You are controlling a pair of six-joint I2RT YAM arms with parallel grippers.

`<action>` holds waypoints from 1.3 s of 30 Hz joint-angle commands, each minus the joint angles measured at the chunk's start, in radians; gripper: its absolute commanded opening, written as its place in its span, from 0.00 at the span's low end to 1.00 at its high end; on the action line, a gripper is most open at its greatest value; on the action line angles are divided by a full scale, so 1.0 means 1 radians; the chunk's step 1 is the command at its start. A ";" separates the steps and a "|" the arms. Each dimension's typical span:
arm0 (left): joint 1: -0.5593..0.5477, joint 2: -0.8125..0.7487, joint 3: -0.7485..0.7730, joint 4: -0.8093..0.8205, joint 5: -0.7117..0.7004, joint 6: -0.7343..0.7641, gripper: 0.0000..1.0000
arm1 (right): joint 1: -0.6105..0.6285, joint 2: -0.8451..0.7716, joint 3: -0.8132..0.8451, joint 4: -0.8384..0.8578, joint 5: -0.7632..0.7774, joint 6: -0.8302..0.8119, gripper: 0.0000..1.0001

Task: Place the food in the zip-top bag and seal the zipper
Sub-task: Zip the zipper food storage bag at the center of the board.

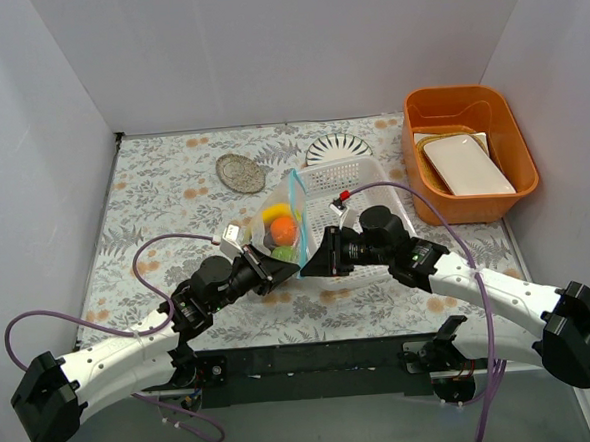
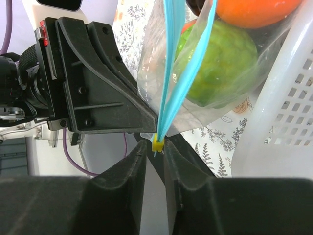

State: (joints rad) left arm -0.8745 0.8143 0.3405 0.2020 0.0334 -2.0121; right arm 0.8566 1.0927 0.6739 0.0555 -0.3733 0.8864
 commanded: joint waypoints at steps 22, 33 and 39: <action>-0.004 -0.003 0.002 0.001 -0.010 -0.185 0.00 | -0.004 0.019 0.023 0.049 -0.021 -0.012 0.22; -0.003 -0.003 0.000 -0.010 -0.001 -0.178 0.00 | -0.002 0.007 0.029 0.035 0.023 -0.023 0.06; -0.003 0.017 -0.012 -0.012 0.048 -0.165 0.00 | -0.011 -0.008 0.036 0.024 0.080 -0.041 0.06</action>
State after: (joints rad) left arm -0.8745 0.8219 0.3401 0.2024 0.0425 -2.0121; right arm 0.8528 1.1076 0.6727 0.0574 -0.3496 0.8757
